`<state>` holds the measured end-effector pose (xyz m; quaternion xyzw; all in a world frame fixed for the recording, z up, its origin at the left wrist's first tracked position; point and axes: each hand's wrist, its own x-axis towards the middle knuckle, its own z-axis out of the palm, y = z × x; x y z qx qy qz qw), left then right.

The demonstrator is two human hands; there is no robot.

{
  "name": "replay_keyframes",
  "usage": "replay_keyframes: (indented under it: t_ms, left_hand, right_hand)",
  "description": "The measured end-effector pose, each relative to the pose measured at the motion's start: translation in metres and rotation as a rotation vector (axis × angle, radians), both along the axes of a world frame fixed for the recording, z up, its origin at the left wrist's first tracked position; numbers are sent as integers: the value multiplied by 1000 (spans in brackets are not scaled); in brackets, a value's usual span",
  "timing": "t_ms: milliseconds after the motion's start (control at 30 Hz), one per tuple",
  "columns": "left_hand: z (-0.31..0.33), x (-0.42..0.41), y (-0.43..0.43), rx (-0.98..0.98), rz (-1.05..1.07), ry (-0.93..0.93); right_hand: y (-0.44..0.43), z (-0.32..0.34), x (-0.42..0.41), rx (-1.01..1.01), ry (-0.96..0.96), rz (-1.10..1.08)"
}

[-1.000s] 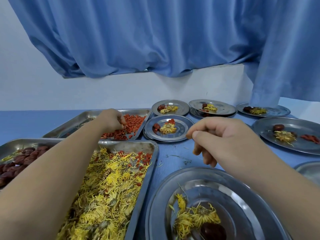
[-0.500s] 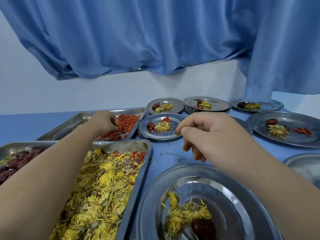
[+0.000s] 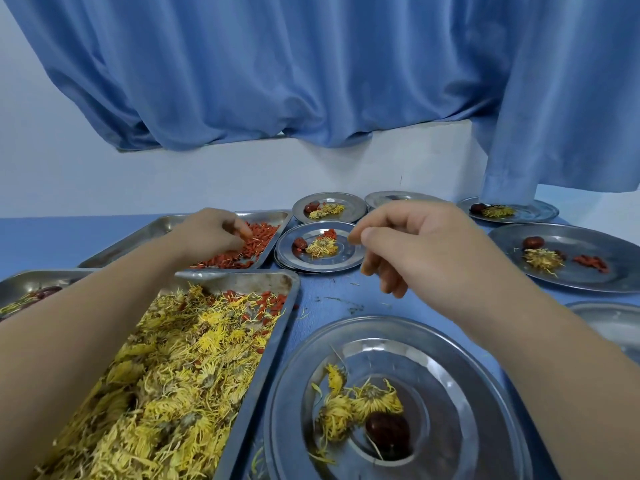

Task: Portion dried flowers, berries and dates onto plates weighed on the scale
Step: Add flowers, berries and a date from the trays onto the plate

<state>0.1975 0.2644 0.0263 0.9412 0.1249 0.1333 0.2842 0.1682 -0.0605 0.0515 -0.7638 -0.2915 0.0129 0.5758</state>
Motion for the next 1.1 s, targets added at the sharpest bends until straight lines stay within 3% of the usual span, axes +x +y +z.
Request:
replay_keyframes:
  t_ms: [267,467,667,900,1100]
  left_hand:
    - [17,-64,-106,-197,-348,20]
    - [13,-86,-176,-145,-473,97]
    - [9,-92,-207,-87,-462,223]
    - [7,-99,-220,15,-310,26]
    - [6,-115,-218,-53,-301,-12]
  right_hand:
    - [-10,21,-8,108,-8,26]
    - [-23,33,-6,153,-40,36]
    - [-41,40,-9,-163,-183,109]
    - [-51,43,-15,-550,-79,279]
    - [-55,46,-16,-652,-93,251]
